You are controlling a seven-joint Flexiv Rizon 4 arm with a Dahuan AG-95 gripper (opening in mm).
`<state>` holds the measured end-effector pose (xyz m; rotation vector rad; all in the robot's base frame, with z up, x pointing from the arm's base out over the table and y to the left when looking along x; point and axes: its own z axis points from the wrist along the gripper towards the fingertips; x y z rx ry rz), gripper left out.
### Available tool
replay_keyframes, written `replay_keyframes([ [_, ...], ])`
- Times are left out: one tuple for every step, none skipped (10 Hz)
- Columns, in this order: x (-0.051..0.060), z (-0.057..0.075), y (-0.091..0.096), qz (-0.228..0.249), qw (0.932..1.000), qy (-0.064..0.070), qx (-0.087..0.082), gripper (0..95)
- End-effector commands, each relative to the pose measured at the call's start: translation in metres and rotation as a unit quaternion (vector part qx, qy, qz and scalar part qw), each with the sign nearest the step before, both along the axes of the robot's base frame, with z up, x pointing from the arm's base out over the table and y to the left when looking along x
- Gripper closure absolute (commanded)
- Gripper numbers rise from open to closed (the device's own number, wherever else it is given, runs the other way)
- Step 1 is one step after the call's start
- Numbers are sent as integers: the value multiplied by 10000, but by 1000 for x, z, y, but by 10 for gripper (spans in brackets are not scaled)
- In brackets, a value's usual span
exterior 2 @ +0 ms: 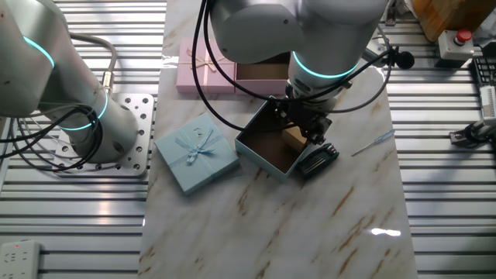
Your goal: Move an object from one box to another
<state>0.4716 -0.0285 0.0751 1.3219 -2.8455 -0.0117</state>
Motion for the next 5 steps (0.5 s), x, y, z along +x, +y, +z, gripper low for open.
replay_keyframes([
  [0, 0, 0, -6, 10000, 0, -7, 950],
  [0, 0, 0, -7, 10000, 0, -7, 950],
  [0, 0, 0, -13, 10000, 1, -8, 950],
  [0, 0, 0, -46, 10000, 1, 1, 950],
  [0, 0, 0, -47, 10000, 1, 4, 950],
])
